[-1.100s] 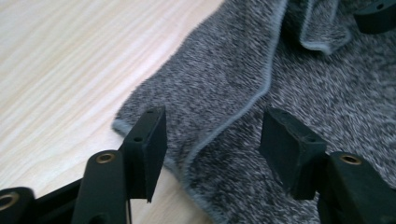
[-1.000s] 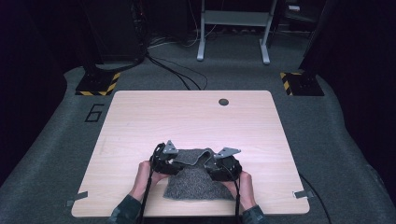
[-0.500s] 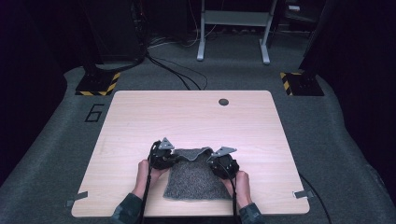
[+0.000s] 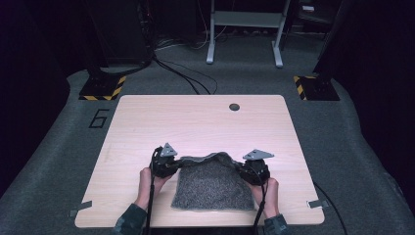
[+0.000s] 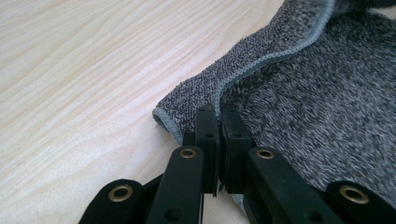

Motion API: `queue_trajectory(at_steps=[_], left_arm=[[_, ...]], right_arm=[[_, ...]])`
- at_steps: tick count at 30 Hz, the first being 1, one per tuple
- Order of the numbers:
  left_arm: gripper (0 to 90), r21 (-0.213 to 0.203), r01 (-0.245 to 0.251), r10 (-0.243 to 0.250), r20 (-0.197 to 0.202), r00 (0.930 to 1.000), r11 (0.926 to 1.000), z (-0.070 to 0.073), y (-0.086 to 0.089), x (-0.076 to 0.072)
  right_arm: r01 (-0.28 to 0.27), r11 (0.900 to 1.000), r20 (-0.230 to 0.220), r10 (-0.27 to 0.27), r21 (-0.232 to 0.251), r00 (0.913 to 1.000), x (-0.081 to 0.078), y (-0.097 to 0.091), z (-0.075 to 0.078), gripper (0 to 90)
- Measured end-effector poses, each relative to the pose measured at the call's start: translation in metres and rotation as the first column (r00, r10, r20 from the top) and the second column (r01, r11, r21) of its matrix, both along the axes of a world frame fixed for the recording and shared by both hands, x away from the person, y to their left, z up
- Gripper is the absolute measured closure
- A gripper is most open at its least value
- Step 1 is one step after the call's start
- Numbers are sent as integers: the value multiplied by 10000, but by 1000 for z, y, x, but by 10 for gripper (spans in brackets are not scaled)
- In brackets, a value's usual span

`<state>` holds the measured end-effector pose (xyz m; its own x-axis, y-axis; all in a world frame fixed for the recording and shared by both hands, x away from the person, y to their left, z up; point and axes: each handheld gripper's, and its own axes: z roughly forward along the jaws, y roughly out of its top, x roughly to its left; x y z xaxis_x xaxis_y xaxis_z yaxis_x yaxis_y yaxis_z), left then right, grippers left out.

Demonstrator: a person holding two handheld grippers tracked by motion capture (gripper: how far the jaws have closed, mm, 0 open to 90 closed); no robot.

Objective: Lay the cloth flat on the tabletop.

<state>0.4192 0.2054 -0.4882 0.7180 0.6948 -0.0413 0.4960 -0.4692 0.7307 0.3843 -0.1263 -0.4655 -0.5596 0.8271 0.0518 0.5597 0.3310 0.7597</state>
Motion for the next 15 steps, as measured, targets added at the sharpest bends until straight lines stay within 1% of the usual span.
queue_trajectory(at_steps=[1, 2, 3, 4, 5, 7, 9, 10, 11, 12, 13, 14, 15], left_arm=[[872, -95, -49, 49, 0, 10000, 9999, 0, 0, -1], [872, -57, 1, -1, -17, 10000, 10000, 1, 1, -2], [873, -79, -60, 59, -94, 9999, 10000, 2, 2, -3], [874, -102, 4, -6, -180, 9998, 9999, 2, 3, -4], [874, -93, -133, 131, -227, 9997, 9999, 2, 4, -5], [875, -125, -186, 183, -293, 9994, 9997, 2, 6, -8], [875, -332, -274, 260, -434, 9987, 9991, 1, 7, -12], [875, -403, -219, 196, -549, 9983, 9989, 1, 8, -13], [876, -435, -253, 226, -607, 9979, 9987, 0, 8, -15], [876, -377, -141, 117, -648, 9978, 9992, 0, 8, -17], [876, -369, -103, 79, -658, 9978, 9993, 0, 8, -18], [877, -454, -161, 126, -763, 9970, 9988, -1, 7, -19], [877, -405, -124, 94, -730, 9973, 9991, -2, 8, -18]], right_arm=[[15, 10000, 28, -15, 55, 10000, -1, -4, 1, 837], [74, 9999, 20, -74, 100, 10000, -2, -8, 3, 839], [121, 9998, 2, -121, 157, 9999, -3, -12, 3, 841], [162, 9995, -39, -161, 268, 9999, -4, -15, 4, 842], [155, 9995, -37, -154, 266, 9999, -5, -18, 4, 843], [148, 9992, -143, -143, 368, 9998, -8, -22, 2, 845], [118, 9989, -206, -108, 458, 9997, -12, -25, 1, 846], [80, 9987, -236, -68, 512, 9997, -14, -26, 0, 847], [61, 9984, -254, -47, 559, 9997, -16, -27, 0, 847], [104, 9981, -355, -82, 607, 9993, -18, -27, 0, 848], [27, 9983, -332, -8, 578, 9994, -19, -28, -1, 849], [75, 9982, -356, -53, 597, 9994, -20, -27, -1, 850], [56, 9981, -390, -32, 610, 9992, -19, -27, -1, 851]])
